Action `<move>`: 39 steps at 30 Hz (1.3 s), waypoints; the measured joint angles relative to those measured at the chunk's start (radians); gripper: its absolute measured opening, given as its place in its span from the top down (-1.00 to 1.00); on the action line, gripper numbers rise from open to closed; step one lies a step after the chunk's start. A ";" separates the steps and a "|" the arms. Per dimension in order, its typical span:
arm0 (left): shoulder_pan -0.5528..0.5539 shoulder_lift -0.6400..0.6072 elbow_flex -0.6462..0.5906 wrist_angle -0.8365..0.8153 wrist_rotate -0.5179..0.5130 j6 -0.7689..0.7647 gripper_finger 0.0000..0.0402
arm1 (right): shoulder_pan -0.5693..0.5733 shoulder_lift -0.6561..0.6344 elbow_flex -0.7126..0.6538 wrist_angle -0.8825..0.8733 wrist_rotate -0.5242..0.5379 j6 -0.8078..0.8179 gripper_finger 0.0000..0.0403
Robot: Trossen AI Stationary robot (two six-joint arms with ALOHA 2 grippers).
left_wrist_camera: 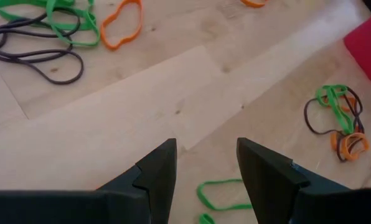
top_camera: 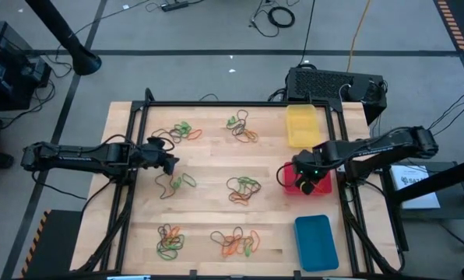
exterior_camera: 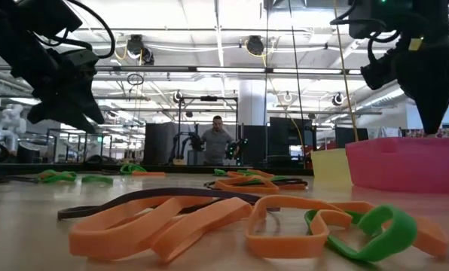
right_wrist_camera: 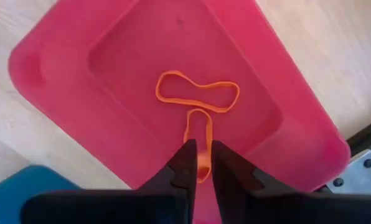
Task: Sort rubber bands into baskets
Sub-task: Put the orange rubber band into the red bin
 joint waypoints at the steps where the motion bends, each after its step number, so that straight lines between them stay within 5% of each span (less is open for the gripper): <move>1: 0.000 0.000 0.000 0.000 0.004 0.000 0.13 | 0.000 0.000 0.001 0.001 -0.001 -0.002 0.75; 14: 0.000 0.000 0.000 -0.001 0.013 -0.003 0.13 | -0.010 0.000 0.134 0.119 -0.021 -0.052 0.41; 23: 0.000 0.000 0.000 -0.001 -0.002 0.000 0.13 | -0.011 0.013 0.207 0.571 0.163 -0.139 0.42; 30: 0.000 0.000 0.000 -0.001 -0.002 0.000 0.13 | 0.021 0.170 0.208 0.809 0.074 -0.330 0.42; 39: 0.000 0.000 0.000 -0.002 0.006 0.001 0.13 | 0.149 0.430 0.207 1.087 -0.199 -0.515 0.42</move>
